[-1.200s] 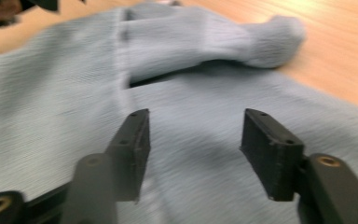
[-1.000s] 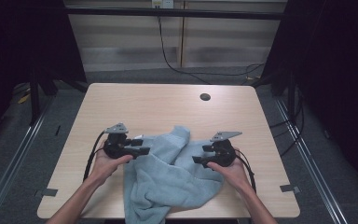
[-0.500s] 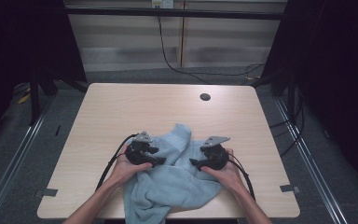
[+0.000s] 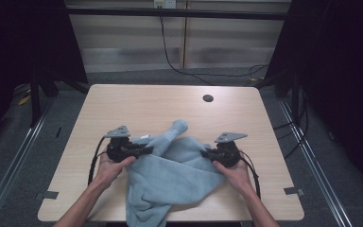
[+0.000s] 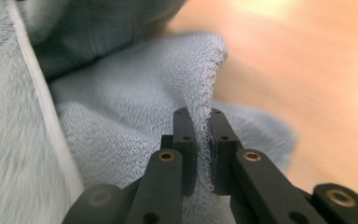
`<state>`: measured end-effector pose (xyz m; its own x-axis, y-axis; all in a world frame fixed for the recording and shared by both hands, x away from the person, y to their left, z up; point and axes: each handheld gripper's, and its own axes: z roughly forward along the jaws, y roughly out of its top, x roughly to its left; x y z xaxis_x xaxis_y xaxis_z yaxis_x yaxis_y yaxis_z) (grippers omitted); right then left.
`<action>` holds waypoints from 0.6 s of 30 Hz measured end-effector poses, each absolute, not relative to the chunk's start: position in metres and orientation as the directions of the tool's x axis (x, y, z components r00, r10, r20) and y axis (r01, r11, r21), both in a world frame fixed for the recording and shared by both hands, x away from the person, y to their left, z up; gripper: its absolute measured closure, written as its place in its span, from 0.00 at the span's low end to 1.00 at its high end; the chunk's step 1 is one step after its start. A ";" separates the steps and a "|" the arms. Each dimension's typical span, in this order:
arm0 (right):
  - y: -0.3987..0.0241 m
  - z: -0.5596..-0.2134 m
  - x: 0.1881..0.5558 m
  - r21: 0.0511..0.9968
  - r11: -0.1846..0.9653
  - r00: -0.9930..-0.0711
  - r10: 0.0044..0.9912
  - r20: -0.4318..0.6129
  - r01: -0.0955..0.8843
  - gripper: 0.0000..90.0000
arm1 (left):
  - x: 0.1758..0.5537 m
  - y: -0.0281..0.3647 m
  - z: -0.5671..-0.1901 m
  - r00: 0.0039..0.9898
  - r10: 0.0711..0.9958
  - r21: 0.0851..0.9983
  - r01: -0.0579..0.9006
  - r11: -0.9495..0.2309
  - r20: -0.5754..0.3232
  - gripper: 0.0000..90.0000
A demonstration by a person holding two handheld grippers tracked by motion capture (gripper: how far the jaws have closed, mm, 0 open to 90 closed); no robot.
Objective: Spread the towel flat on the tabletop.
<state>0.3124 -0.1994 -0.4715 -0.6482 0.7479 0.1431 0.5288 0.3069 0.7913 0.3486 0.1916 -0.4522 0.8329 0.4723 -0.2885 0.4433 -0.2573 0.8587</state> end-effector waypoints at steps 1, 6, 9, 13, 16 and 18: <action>-0.204 -0.466 0.313 0.802 0.281 -0.635 0.757 0.153 0.527 0.94 | 0.347 0.198 -0.448 0.824 0.487 0.865 0.442 -0.236 -0.289 0.88; -0.221 -0.433 0.314 0.839 0.224 -0.595 0.792 0.139 0.495 0.95 | 0.347 0.228 -0.428 0.792 0.538 0.886 0.435 -0.162 -0.290 0.88; -0.230 -0.410 0.316 0.865 0.199 -0.576 0.808 0.121 0.461 0.95 | 0.349 0.238 -0.420 0.776 0.562 0.892 0.429 -0.140 -0.285 0.89; -0.242 -0.383 0.324 0.886 0.166 -0.540 0.835 0.106 0.432 0.95 | 0.358 0.260 -0.397 0.735 0.613 0.905 0.418 -0.074 -0.289 0.89; -0.244 -0.370 0.330 0.888 0.163 -0.517 0.851 0.095 0.430 0.95 | 0.361 0.270 -0.387 0.723 0.630 0.913 0.405 -0.053 -0.284 0.89; -0.243 -0.350 0.339 0.897 0.162 -0.504 0.860 0.076 0.412 0.95 | 0.365 0.280 -0.372 0.700 0.662 0.923 0.383 -0.032 -0.268 0.90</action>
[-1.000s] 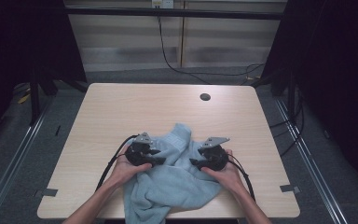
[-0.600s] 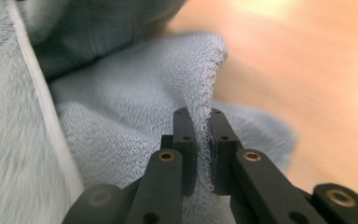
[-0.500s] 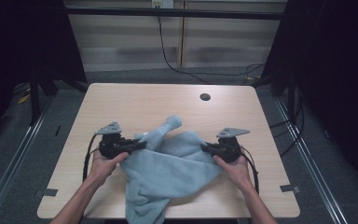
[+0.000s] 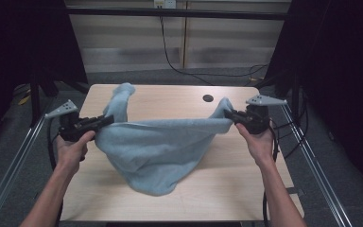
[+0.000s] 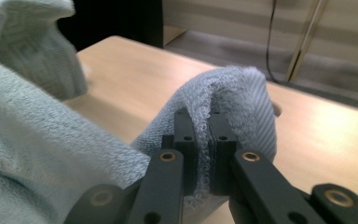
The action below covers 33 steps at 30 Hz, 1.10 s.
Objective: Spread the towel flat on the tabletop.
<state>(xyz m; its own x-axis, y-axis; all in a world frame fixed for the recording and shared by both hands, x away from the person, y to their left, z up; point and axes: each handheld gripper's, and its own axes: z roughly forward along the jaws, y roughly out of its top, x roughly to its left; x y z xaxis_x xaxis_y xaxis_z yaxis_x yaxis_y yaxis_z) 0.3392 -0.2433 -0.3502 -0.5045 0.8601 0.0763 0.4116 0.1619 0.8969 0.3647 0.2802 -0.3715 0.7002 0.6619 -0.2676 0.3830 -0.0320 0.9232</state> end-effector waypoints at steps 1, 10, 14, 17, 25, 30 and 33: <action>-0.243 -0.343 0.343 0.900 0.167 -0.496 0.866 0.062 0.403 0.95 | 0.365 0.280 -0.372 0.700 0.662 0.923 0.383 -0.032 -0.268 0.90; -0.258 -0.284 0.362 0.953 0.079 -0.426 0.903 0.055 0.291 0.96 | 0.376 0.312 -0.329 0.639 0.728 0.950 0.307 0.053 -0.247 0.91; -0.262 -0.286 0.352 0.963 0.058 -0.430 0.901 0.064 0.264 0.96 | 0.357 0.309 -0.338 0.643 0.740 0.961 0.277 0.012 -0.195 0.91; -0.262 -0.318 0.339 0.940 0.102 -0.442 0.895 0.056 0.325 0.96 | 0.347 0.308 -0.360 0.651 0.736 0.950 0.311 -0.032 -0.188 0.90; -0.263 -0.427 0.297 0.831 0.177 -0.472 0.874 0.114 0.528 0.95 | 0.303 0.302 -0.445 0.663 0.697 0.870 0.479 -0.115 -0.273 0.89; -0.267 -0.454 0.274 0.793 0.192 -0.461 0.879 0.123 0.579 0.81 | 0.283 0.299 -0.461 0.667 0.666 0.834 0.538 -0.122 -0.333 0.69; -0.271 -0.454 0.269 0.795 0.169 -0.455 0.879 0.146 0.582 0.72 | 0.283 0.296 -0.455 0.679 0.666 0.846 0.516 -0.133 -0.309 0.57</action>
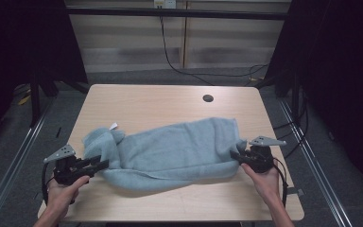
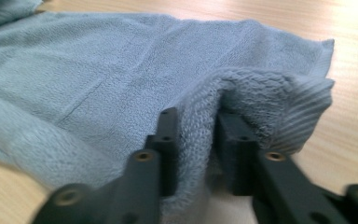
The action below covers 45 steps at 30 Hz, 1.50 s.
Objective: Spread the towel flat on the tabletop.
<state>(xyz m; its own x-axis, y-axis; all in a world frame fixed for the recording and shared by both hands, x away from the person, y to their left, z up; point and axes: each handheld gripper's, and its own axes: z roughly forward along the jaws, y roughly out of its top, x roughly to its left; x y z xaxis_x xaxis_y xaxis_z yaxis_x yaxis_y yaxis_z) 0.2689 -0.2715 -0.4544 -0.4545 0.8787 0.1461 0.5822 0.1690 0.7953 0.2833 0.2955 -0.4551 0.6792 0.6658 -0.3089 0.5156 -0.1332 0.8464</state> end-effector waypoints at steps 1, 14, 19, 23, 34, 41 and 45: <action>-0.276 -0.449 0.264 0.811 0.141 -0.446 0.881 0.159 0.568 0.64 | 0.287 0.291 -0.446 0.696 0.654 0.857 0.496 -0.138 -0.297 0.53; -0.290 -0.445 0.255 0.839 0.113 -0.448 0.879 0.166 0.532 0.56 | 0.344 0.202 -0.473 0.823 0.536 0.792 0.450 -0.413 -0.189 0.59; -0.292 -0.455 0.259 0.815 0.135 -0.453 0.875 0.169 0.564 0.52 | 0.346 0.193 -0.497 0.832 0.530 0.711 0.471 -0.523 -0.162 0.54; -0.290 -0.470 0.269 0.776 0.166 -0.453 0.876 0.168 0.609 0.48 | 0.335 0.193 -0.498 0.840 0.536 0.693 0.437 -0.573 -0.087 0.75; -0.274 -0.463 0.302 0.784 0.219 -0.459 0.883 0.094 0.581 0.93 | 0.324 0.222 -0.477 0.787 0.591 0.760 0.492 -0.426 -0.178 0.95; -0.265 -0.434 0.335 0.854 0.118 -0.473 0.867 0.160 0.506 0.59 | 0.325 0.233 -0.479 0.756 0.632 0.752 0.516 -0.411 -0.173 0.95; -0.263 -0.434 0.326 0.849 0.137 -0.480 0.864 0.149 0.510 0.56 | 0.326 0.237 -0.487 0.740 0.649 0.733 0.539 -0.415 -0.177 0.95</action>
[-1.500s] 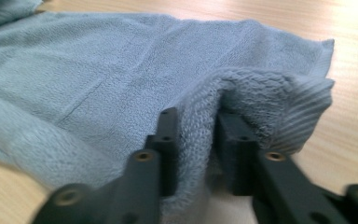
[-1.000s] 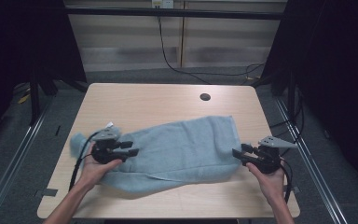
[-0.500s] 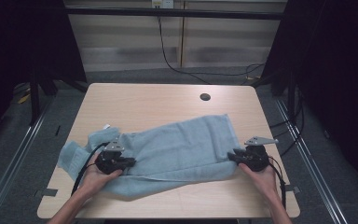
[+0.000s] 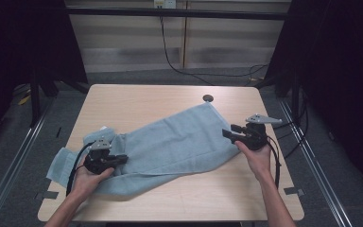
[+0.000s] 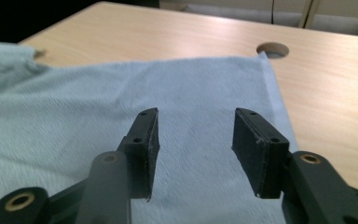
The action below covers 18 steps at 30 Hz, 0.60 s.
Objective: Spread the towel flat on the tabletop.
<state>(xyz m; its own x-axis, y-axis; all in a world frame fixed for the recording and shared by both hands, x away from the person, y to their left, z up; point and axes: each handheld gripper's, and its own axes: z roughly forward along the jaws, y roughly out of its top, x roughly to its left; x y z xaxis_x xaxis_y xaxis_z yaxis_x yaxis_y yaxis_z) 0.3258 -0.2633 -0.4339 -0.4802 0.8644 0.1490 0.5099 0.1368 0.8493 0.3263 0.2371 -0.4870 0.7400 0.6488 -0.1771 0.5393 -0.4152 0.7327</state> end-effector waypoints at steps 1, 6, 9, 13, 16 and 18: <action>-0.265 -0.437 0.322 0.843 0.142 -0.486 0.861 0.153 0.518 0.56 | 0.326 0.237 -0.487 0.740 0.649 0.733 0.539 -0.415 -0.177 0.95; -0.268 -0.460 0.298 0.804 0.179 -0.490 0.858 0.154 0.567 0.63 | 0.324 0.236 -0.489 0.738 0.648 0.730 0.546 -0.411 -0.187 0.94; -0.265 -0.474 0.283 0.782 0.199 -0.528 0.829 0.187 0.590 0.58 | 0.326 0.237 -0.491 0.737 0.644 0.733 0.552 -0.398 -0.205 0.94; -0.248 -0.483 0.275 0.756 0.250 -0.573 0.796 0.196 0.605 0.50 | 0.328 0.238 -0.493 0.730 0.647 0.728 0.564 -0.389 -0.220 0.94; -0.235 -0.493 0.282 0.733 0.310 -0.578 0.804 0.137 0.606 0.47 | 0.327 0.237 -0.493 0.733 0.646 0.731 0.558 -0.393 -0.213 0.93; -0.233 -0.497 0.290 0.727 0.312 -0.569 0.812 0.130 0.612 0.48 | 0.327 0.238 -0.494 0.732 0.644 0.732 0.562 -0.386 -0.222 0.93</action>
<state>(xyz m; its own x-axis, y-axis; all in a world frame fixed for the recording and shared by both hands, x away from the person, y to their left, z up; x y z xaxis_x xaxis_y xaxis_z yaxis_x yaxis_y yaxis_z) 0.2896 -0.2329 -0.4973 -0.5688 0.8122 0.1300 0.6120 0.3123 0.7266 0.3272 0.2381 -0.4939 0.7321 0.6440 -0.2221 0.5615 -0.3860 0.7319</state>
